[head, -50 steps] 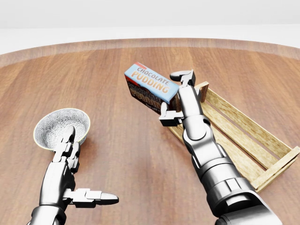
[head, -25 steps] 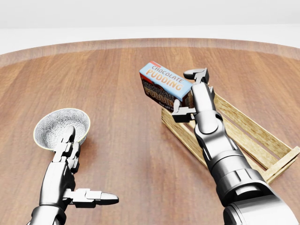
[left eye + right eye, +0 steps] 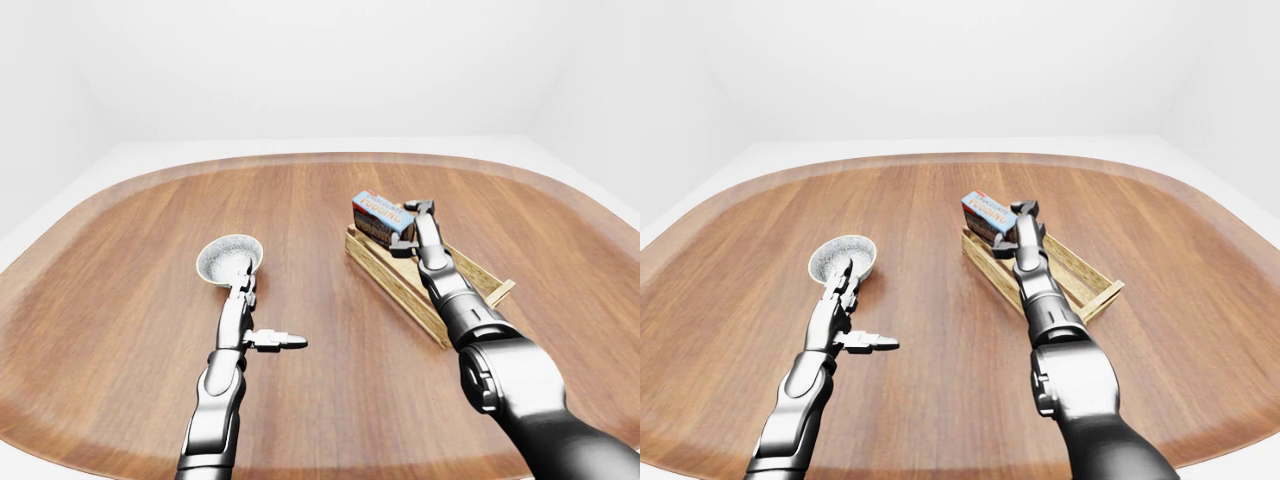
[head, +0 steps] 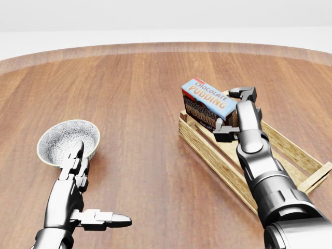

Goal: Pick up the chocolate pudding and put it in the tray.

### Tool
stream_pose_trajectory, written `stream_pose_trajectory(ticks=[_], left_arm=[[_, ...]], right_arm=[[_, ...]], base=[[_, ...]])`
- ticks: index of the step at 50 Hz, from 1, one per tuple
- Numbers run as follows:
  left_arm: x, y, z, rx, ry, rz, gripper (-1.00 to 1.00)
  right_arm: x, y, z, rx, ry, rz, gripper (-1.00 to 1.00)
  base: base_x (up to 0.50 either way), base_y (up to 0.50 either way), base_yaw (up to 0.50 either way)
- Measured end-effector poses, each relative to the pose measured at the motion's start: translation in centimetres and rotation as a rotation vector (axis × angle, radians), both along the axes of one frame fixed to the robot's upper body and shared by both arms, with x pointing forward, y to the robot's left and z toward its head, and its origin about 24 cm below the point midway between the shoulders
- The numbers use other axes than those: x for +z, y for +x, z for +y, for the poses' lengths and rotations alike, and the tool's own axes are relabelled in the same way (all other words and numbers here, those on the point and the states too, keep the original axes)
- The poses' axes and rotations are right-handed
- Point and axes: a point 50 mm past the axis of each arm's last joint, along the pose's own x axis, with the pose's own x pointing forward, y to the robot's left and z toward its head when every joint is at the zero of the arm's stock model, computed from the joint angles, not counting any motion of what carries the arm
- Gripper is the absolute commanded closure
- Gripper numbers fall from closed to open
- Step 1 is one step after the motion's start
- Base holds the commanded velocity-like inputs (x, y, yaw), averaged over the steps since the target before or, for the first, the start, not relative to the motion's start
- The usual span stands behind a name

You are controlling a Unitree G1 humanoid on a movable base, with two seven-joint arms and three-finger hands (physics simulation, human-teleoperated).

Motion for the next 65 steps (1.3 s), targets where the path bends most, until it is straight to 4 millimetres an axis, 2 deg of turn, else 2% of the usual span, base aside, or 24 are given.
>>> stream_pose_trajectory(ticks=[35, 65], left_arm=[[0.0, 0.0, 0.0, 0.001, -0.001, 0.003, -1.00], [0.0, 0.0, 0.0, 0.000, 0.000, 0.003, -1.00]], right_arm=[[-2.4, -1.9, -4.9, -0.137, -0.014, 0.081, 1.00], [-4.5, -3.3, -5.9, -0.183, -0.070, 0.148, 1.00]], base=[[0.00, 0.00, 0.00], [0.00, 0.00, 0.00]])
